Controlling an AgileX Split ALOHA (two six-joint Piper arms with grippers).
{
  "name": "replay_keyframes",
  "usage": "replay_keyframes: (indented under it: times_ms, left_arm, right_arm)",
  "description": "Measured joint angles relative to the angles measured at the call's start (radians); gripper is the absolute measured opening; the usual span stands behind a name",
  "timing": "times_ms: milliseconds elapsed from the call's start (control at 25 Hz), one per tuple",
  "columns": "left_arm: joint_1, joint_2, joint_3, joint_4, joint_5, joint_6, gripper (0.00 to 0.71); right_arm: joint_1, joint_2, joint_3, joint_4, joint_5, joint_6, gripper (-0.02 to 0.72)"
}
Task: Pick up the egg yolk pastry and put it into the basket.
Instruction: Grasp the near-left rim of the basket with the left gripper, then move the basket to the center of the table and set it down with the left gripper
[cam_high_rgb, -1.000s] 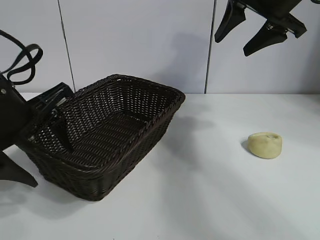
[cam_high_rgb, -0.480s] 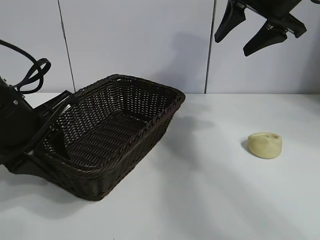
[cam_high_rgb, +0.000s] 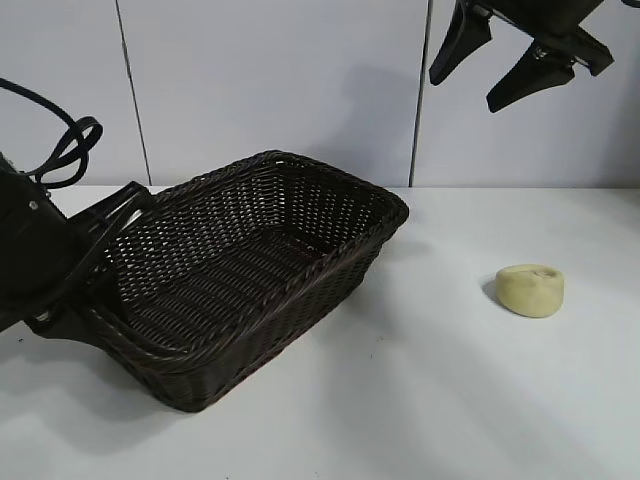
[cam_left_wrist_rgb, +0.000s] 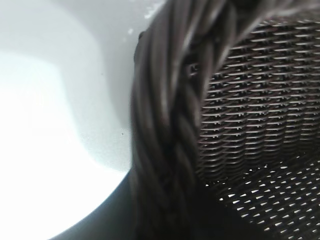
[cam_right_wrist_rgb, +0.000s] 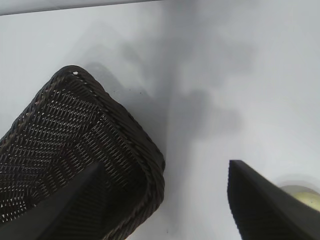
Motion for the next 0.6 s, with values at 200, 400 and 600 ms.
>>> replay_keyframes:
  times_ms: [200, 400, 600]
  left_arm:
    - [0.059, -0.002, -0.082, 0.015, 0.12, 0.117, 0.099]
    - [0.073, -0.002, -0.181, 0.021, 0.216, 0.272, 0.099]
    - [0.073, 0.001, -0.27, 0.024, 0.298, 0.414, 0.099]
  right_arm:
    - [0.0, 0.0, 0.0, 0.0, 0.0, 0.0, 0.496]
    - [0.0, 0.0, 0.0, 0.0, 0.0, 0.0, 0.496]
    - [0.0, 0.0, 0.0, 0.0, 0.0, 0.0, 0.496]
